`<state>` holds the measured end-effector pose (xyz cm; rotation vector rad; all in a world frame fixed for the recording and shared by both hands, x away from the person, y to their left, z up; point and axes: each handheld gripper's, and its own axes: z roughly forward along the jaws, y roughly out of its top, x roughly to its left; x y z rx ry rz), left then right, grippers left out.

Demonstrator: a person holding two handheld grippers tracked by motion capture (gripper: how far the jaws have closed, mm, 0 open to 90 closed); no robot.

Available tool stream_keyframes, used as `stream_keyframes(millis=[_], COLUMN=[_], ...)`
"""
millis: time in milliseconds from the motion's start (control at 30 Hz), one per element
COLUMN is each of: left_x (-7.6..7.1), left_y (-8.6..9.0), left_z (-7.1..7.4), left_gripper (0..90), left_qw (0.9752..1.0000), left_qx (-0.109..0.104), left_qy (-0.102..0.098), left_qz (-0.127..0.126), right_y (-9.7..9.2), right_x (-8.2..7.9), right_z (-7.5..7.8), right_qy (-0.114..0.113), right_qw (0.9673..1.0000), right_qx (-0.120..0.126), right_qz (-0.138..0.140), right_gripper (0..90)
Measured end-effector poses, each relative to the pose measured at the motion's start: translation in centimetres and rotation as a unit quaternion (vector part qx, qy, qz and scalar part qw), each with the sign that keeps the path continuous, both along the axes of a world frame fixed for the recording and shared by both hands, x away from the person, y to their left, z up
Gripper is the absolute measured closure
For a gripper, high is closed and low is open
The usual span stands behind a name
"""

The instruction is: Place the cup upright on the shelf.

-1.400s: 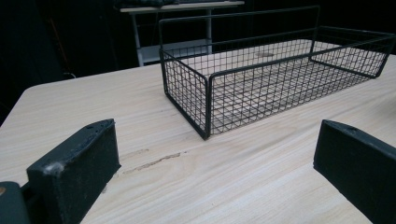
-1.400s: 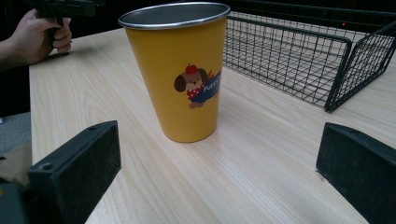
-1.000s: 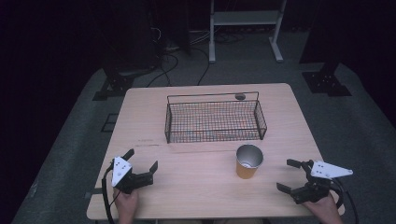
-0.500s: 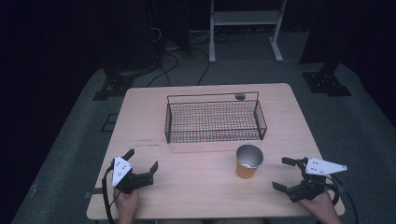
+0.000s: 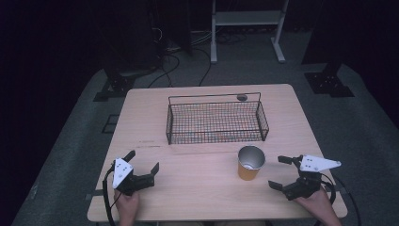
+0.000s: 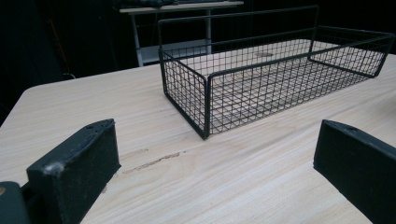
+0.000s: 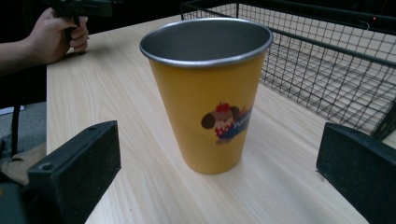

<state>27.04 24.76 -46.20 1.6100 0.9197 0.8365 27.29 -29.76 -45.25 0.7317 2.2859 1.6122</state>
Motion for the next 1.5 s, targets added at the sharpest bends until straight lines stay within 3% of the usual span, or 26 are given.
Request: stream_keyframes(millis=[333, 1500], left_x=[0.0, 0.0], left_y=[0.0, 0.0], left_z=[0.0, 0.0], left_gripper=[0.0, 0.0], left_qw=[1.0000, 1.0000], left_qx=[0.000, 0.001], left_qy=[0.000, -0.001], left_qz=[0.000, -0.001], right_y=[1.6, 5.4], right_x=[0.9, 3.1], right_z=[0.8, 0.8], right_qy=[0.001, 0.011], right_qw=[0.9999, 0.9992], right_qx=[-0.005, -0.009], right_qz=[0.014, 0.037], right_gripper=[0.0, 0.0])
